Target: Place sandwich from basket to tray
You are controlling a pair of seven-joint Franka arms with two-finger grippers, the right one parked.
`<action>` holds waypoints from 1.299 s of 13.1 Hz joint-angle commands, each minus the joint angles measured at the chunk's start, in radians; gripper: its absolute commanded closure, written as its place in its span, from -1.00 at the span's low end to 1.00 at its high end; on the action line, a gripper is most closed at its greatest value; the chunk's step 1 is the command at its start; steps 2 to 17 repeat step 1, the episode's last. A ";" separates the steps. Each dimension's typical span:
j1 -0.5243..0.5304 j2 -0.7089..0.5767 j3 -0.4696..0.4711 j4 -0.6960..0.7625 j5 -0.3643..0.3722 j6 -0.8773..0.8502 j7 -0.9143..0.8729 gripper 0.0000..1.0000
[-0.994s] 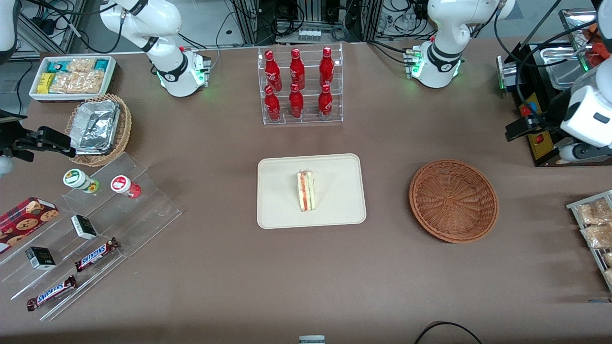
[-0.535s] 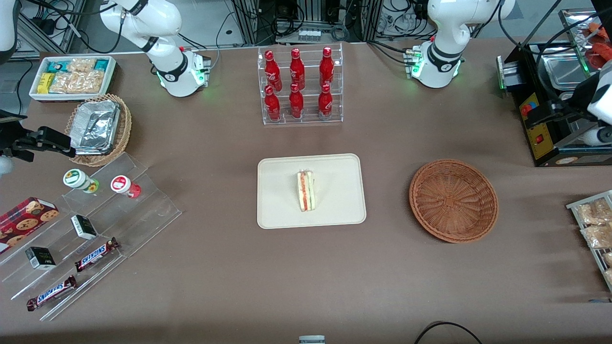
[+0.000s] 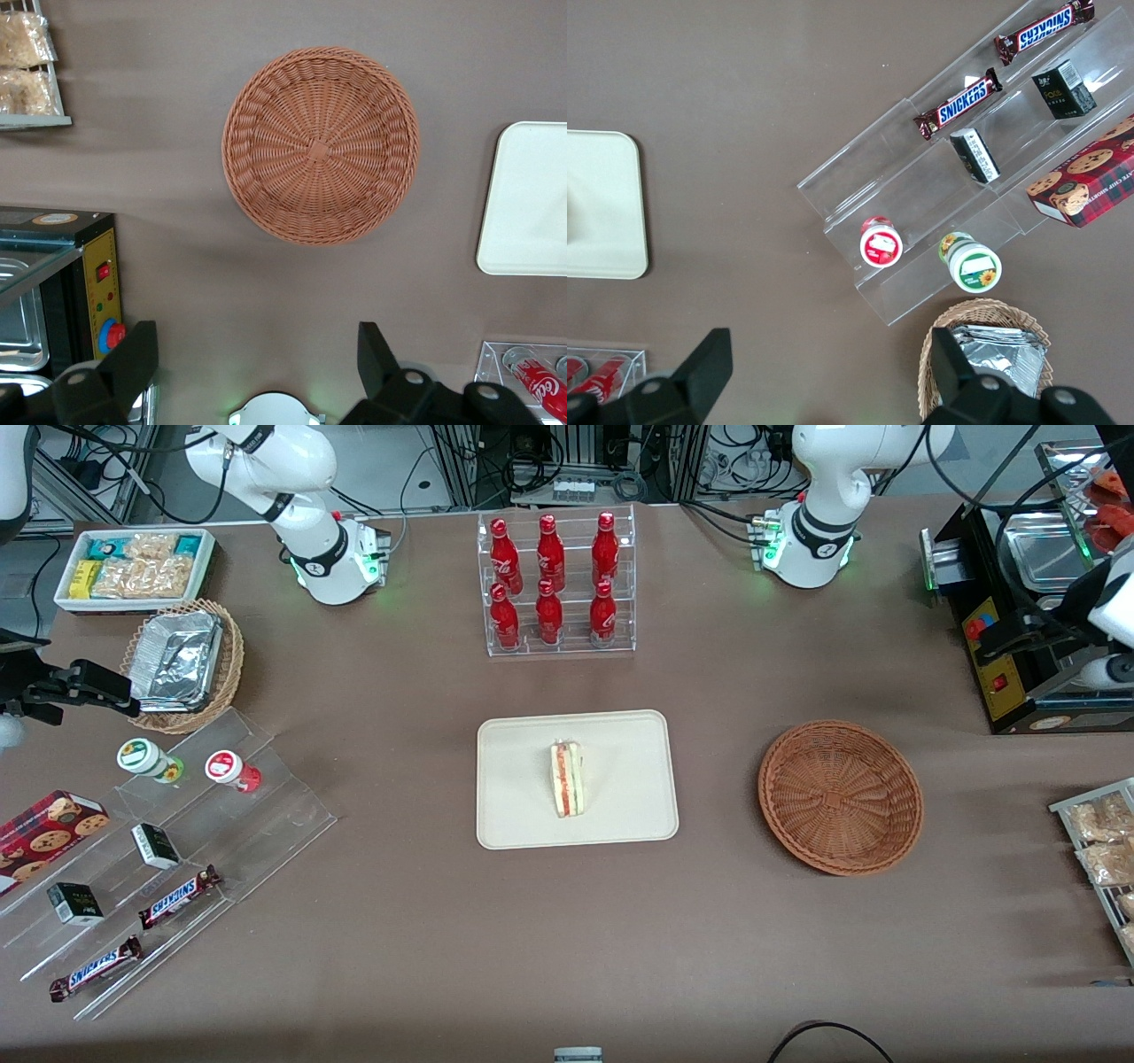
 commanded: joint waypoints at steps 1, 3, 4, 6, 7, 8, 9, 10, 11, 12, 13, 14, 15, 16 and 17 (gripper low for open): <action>-0.013 0.045 0.005 0.054 0.001 -0.010 0.015 -0.98; -0.013 0.045 0.005 0.054 0.001 -0.010 0.015 -0.98; -0.013 0.045 0.005 0.054 0.001 -0.010 0.015 -0.98; -0.013 0.045 0.005 0.054 0.001 -0.010 0.015 -0.98; -0.013 0.045 0.005 0.054 0.001 -0.010 0.015 -0.98; -0.013 0.045 0.005 0.054 0.001 -0.010 0.015 -0.98; -0.013 0.045 0.005 0.054 0.001 -0.010 0.015 -0.98; -0.013 0.045 0.005 0.054 0.001 -0.010 0.015 -0.98; -0.013 0.045 0.005 0.054 0.001 -0.010 0.015 -0.98; -0.013 0.045 0.005 0.054 0.001 -0.010 0.015 -0.98; -0.013 0.045 0.005 0.054 0.001 -0.010 0.015 -0.98; -0.013 0.045 0.005 0.054 0.001 -0.010 0.015 -0.98; -0.013 0.045 0.005 0.054 0.001 -0.010 0.015 -0.98; -0.013 0.045 0.005 0.054 0.001 -0.010 0.015 -0.98; -0.013 0.045 0.005 0.054 0.001 -0.010 0.015 -0.98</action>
